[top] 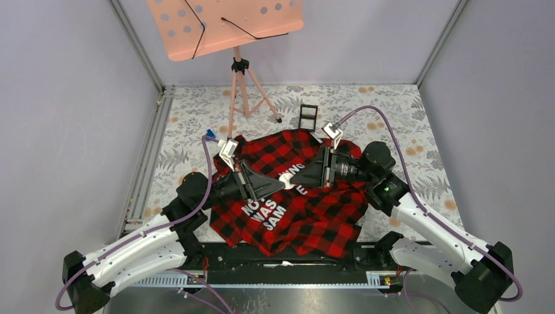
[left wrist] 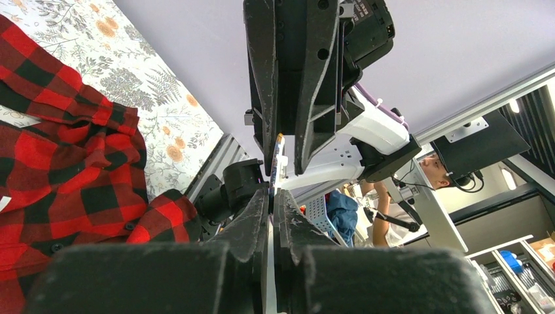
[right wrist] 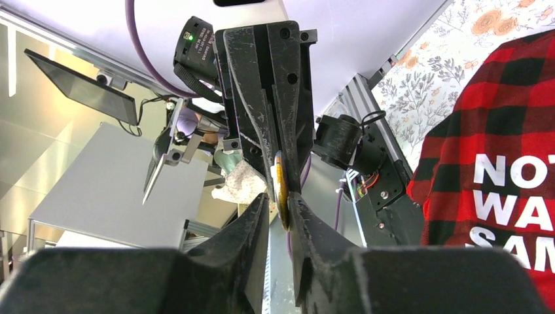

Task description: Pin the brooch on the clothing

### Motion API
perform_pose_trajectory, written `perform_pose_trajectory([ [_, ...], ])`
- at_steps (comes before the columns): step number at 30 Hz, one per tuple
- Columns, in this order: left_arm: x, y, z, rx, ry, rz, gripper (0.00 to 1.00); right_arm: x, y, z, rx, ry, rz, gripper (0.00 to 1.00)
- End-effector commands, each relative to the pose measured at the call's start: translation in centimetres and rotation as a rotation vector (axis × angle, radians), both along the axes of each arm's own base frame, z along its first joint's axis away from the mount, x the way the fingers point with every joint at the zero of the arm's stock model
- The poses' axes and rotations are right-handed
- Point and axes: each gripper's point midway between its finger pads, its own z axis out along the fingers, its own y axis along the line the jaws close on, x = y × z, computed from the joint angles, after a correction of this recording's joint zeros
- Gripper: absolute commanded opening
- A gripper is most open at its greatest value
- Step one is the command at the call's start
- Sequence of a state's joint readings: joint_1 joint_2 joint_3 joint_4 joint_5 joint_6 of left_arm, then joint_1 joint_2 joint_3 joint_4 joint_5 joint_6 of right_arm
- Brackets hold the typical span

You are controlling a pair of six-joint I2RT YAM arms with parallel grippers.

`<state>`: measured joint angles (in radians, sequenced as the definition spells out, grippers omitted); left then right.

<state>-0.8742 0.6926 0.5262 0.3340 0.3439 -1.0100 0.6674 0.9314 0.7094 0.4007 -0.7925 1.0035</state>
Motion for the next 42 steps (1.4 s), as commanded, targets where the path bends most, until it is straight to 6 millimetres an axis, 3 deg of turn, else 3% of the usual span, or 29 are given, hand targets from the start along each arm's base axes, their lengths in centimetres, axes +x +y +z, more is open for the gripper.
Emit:
perform_pose_trajectory([
  [1,0.3,0.4,0.9,-0.025,-0.05,0.029,0.0,-1.0,0.0,1.9,0.046,-0.038,0.06,0.21],
  [12,0.3,0.3,0.8,-0.021,-0.052,0.024,0.0,-1.2,0.7,1.5,0.04,-0.014,0.091,0.19],
  [21,0.3,0.3,0.9,-0.023,-0.054,0.023,0.0,-0.8,1.0,0.9,0.017,0.003,0.084,0.05],
  [34,0.0,0.0,1.0,-0.014,-0.065,-0.002,0.0,0.5,1.7,-3.0,-0.167,0.087,0.032,0.0],
  [42,0.0,-0.1,1.0,-0.005,-0.07,-0.007,0.0,0.9,2.1,-4.0,-0.204,0.113,0.032,0.0],
])
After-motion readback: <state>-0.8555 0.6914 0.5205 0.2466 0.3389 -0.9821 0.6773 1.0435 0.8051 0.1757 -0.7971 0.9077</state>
